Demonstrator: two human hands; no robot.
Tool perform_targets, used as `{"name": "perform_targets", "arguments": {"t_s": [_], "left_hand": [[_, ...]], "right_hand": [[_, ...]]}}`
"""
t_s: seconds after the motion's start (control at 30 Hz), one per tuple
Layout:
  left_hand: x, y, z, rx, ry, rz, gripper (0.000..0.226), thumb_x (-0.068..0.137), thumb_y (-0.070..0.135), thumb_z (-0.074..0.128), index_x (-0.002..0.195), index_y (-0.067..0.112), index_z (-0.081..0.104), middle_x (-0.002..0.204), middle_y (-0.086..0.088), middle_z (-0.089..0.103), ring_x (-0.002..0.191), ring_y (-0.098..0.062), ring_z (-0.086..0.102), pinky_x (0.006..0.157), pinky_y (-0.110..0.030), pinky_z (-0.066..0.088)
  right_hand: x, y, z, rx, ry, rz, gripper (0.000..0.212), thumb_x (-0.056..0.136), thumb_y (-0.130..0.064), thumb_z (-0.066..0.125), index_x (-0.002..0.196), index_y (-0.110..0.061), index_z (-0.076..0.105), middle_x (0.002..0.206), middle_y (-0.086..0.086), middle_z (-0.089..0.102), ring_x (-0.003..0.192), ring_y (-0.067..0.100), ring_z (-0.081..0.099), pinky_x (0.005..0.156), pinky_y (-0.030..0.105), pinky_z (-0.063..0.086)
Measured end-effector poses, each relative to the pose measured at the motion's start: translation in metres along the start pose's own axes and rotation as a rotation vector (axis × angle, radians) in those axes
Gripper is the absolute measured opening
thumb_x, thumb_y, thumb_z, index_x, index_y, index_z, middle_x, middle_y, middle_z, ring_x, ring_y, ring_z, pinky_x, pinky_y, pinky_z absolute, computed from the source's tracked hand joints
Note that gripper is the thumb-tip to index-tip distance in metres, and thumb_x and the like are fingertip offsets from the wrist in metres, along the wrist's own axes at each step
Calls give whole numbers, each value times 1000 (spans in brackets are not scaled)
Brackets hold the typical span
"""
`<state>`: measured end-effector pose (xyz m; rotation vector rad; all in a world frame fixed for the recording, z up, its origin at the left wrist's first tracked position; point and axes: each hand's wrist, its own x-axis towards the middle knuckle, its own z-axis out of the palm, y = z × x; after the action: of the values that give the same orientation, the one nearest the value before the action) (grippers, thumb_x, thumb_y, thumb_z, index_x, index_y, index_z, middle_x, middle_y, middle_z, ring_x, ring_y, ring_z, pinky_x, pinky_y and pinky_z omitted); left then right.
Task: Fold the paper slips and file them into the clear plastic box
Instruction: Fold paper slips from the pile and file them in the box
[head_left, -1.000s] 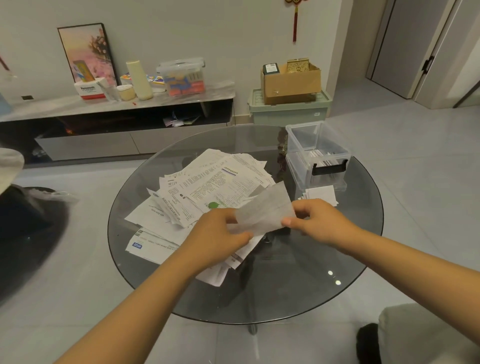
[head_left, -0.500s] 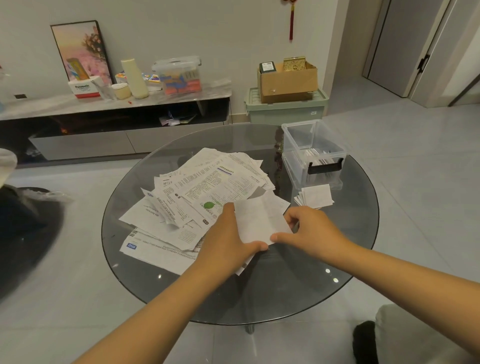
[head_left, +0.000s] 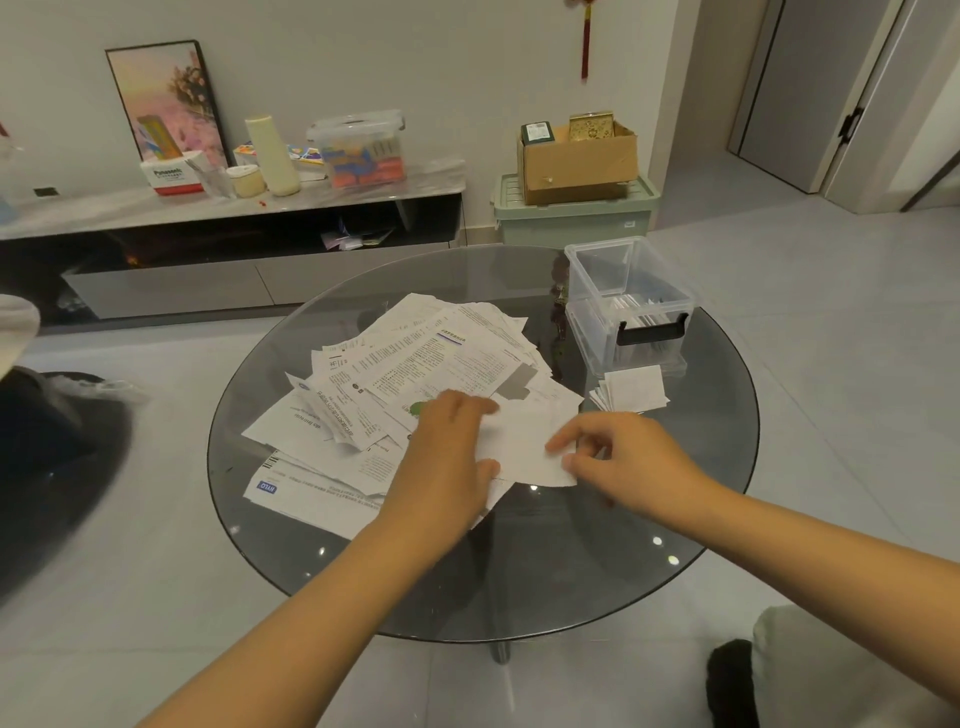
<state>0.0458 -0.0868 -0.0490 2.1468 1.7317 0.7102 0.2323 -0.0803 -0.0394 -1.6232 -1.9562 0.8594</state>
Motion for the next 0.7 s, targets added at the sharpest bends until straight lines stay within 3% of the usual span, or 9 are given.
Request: {"name": "perform_targets", "arguments": {"t_s": [0.1,0.23,0.33,0.47,0.7], "left_hand": [[-9,6,5,18,-98,122,38,78,23,60,116,25,56,114,7,46,108,-12,45,92,-27,39],[-15,11,10,69,-146,146,42,73,44,58,111,28,55,108,9,51,102,-9,45,85,-27,41],[-13,10,6,64,-55,117,14,85,35,61,87,26,51,90,10,49,90,-12,48,72,-25,38],[-15,5,1,-14,-44,77,20,86,28,60,71,26,47,76,11,48,74,-9,48,59,-18,33],[-15,-1,-5,-144,9,-89,8,85,27,62,87,22,55,77,8,56,70,-8,55,59,-11,38]], "right_hand": [[-7,-6,3,128,-63,43,20,86,-8,55,90,-19,70,68,-1,68,47,10,64,64,29,53],[-9,-13,1,201,-99,16,19,84,-7,55,90,-17,70,58,-12,67,60,14,69,53,17,49],[-6,-13,4,84,-41,-63,19,80,-11,59,87,-28,65,71,-9,71,59,2,62,70,27,55],[-1,-10,3,-51,38,-104,28,79,-15,57,94,-38,59,71,-12,62,64,3,54,68,27,51],[12,-8,8,-120,59,-175,39,81,-23,66,117,-33,55,91,-13,54,78,5,49,78,23,46]]}}
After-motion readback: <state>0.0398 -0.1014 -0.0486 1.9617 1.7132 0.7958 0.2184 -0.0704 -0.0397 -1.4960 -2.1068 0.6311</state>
